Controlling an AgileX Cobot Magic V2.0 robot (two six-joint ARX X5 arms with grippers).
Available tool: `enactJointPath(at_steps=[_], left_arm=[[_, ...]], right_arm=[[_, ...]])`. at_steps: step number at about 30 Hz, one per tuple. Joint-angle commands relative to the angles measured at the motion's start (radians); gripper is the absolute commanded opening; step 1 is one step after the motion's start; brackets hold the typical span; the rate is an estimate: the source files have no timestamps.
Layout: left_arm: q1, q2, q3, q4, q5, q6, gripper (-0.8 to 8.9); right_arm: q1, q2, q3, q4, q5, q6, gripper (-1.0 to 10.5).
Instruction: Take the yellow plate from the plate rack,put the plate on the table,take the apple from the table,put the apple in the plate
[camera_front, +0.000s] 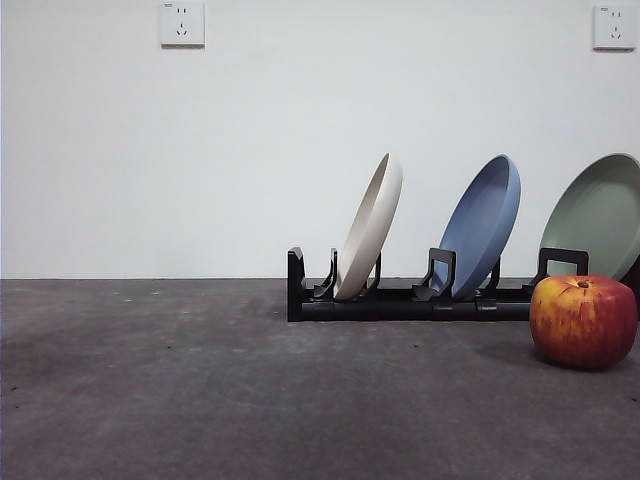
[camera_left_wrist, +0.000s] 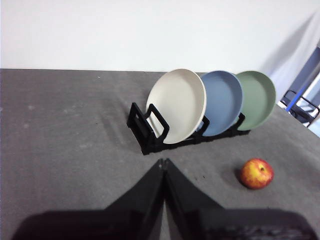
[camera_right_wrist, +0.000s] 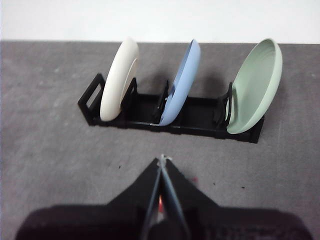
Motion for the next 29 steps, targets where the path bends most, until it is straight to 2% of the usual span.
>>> enactJointPath(at_steps=[1,9,11,12,15,16,17,29], left_arm=[[-0.015,0.007,0.011,-0.029,0.004,0.036,-0.06],[-0.047,0.011,0.012,-0.043,0.044,0.038,0.01],[-0.048,0.012,0.012,-0.043,0.058,0.037,0.40],[-0.048,0.012,0.012,-0.043,0.057,0.034,1.20],[-0.048,0.014,0.012,-0.043,0.057,0.033,5.10],[-0.048,0.014,0.012,-0.043,0.057,0.034,6.13],[-0.048,0.014,0.012,-0.043,0.057,0.034,6.45],[-0.063,0.041,0.012,-0.039,0.057,0.034,6.48]], right_arm=[[0.000,0.021,0.028,-0.016,-0.010,-0.047,-0.1],[0.000,0.034,0.042,-0.045,-0.011,-0.048,0.2],[0.000,0.034,0.042,-0.052,-0.012,-0.048,1.5],[0.000,0.034,0.042,-0.053,-0.016,-0.048,2.6],[0.000,0.034,0.042,-0.053,-0.025,-0.048,5.7],[0.000,0.034,0.042,-0.053,-0.025,-0.048,6.1],[0.000,0.034,0.042,-0.055,-0.025,-0.048,6.2],[0.000,0.034,0.042,-0.072,-0.026,-0.047,6.3]])
